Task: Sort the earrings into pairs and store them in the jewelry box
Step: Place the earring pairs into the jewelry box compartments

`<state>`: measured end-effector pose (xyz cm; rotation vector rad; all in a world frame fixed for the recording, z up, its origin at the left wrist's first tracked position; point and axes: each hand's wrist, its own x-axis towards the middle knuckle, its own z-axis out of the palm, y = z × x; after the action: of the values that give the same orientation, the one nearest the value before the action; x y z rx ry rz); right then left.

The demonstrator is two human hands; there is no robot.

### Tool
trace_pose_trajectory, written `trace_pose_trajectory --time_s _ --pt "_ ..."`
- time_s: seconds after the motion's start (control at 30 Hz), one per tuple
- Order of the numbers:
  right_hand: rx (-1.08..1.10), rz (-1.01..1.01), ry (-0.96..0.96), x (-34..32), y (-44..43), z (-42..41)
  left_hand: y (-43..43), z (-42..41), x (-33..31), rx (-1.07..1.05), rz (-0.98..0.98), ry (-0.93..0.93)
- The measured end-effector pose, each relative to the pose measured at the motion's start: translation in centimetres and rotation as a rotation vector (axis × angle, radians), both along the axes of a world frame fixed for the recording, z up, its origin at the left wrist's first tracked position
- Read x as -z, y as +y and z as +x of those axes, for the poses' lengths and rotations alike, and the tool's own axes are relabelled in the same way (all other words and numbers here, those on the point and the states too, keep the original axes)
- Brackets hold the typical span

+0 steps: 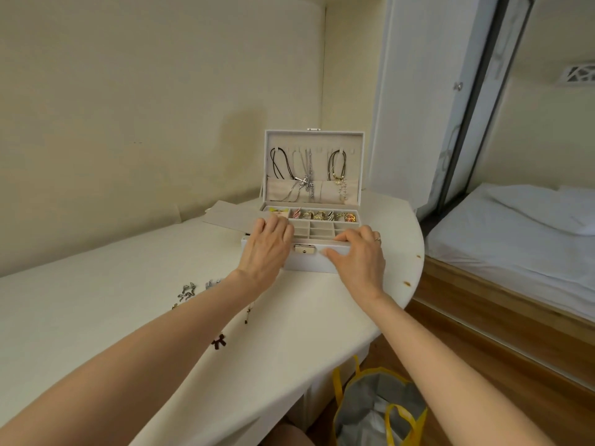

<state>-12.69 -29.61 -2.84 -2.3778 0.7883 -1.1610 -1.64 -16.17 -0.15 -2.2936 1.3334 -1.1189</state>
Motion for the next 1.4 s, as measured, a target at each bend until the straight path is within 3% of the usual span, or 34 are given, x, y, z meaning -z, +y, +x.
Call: trace_pose_trajectory --time_s 0.1,0.3,0.47,0.63,0.9,1.13,1.4 --pt "-0.007 -0.091 -0.044 0.5 0.0 0.0 0.7 0.9 -0.2 0.092 -0.044 0.120" --pt "-0.130 -0.330 -0.194 0.5 3.0 0.4 4.7 1.5 -0.9 0.310 -0.239 0.708" --pt "-0.502 -0.071 -0.048 0.5 6.5 2.0 7.2 3.2 -1.5 0.144 -0.254 0.829" --pt "-0.621 0.055 0.240 0.2 8.3 4.4 7.5 4.7 -1.5 -0.046 -0.113 0.969" --pt "-0.514 0.108 0.393 -0.3 9.1 6.4 7.2 5.4 -0.6 -0.188 -0.053 0.863" --pt "-0.505 0.110 0.394 -0.2 9.0 6.8 6.6 4.9 0.1 -0.223 -0.042 0.892" --pt "-0.548 0.299 0.183 0.1 8.3 6.2 6.6 4.5 -0.5 -0.114 -0.165 0.899"
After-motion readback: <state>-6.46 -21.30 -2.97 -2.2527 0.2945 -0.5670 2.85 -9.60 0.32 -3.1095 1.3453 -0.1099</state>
